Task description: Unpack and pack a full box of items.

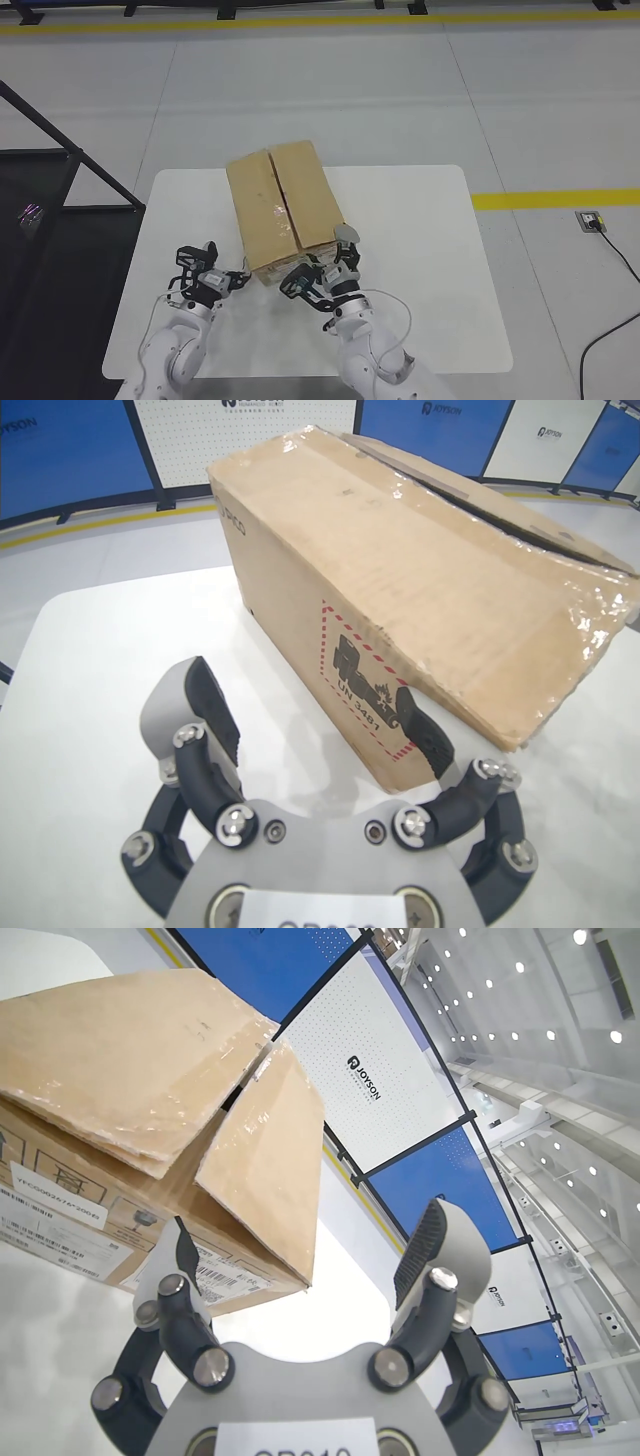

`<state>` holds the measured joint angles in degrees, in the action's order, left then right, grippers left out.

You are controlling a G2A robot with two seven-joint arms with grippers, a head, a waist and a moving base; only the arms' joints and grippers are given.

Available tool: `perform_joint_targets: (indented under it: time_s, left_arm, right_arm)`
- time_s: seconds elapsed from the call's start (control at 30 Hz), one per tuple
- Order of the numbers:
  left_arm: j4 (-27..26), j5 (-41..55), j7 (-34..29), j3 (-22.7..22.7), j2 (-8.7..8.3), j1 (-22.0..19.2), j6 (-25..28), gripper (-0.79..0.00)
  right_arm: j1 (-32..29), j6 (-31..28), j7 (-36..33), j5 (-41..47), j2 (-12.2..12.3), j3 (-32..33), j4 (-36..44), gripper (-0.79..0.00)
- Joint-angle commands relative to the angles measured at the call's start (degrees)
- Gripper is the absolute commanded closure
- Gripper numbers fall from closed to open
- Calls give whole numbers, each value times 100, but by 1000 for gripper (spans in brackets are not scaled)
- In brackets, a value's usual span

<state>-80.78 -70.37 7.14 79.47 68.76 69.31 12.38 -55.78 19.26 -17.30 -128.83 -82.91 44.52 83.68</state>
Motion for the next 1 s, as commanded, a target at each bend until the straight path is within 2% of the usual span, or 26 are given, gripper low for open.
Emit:
perform_joint_targets:
  time_s: [0.0,0.27,0.57,0.6,0.63,0.67,0.73,0.9,0.93,0.97]
  left_arm:
    - [-10,-63,-15,-43,4,-11,18,-785]
    - [24,-138,-30,-122,21,-49,35,-785]
    - [233,145,24,145,9,-29,-31,-785]
    - [262,161,34,168,8,-31,-34,-785]
    - [287,178,47,191,6,-31,-34,-785]
    - [310,199,58,215,5,-30,-39,-785]
    - [338,229,83,262,3,-24,-78,-785]
    - [348,310,106,341,4,-25,-132,-785]
    - [343,316,106,351,4,-24,-135,-785]
    - [335,324,109,363,3,-22,-142,-785]
  right_arm:
    - [-16,-1,11,-28,-17,30,12,-785]
    - [122,-88,-21,31,-118,215,-224,-785]
    - [297,-150,108,151,-248,300,-598,-785]
    - [315,-156,125,152,-262,305,-633,-760]
    - [327,-172,146,168,-276,306,-660,-690]
    - [341,-188,164,175,-289,311,-687,-653]
    - [356,-205,208,200,-313,322,-728,-671]
    - [378,-295,293,206,-369,328,-818,-536]
    - [381,-308,310,202,-379,333,-826,-422]
    - [379,-328,326,198,-387,336,-834,-388]
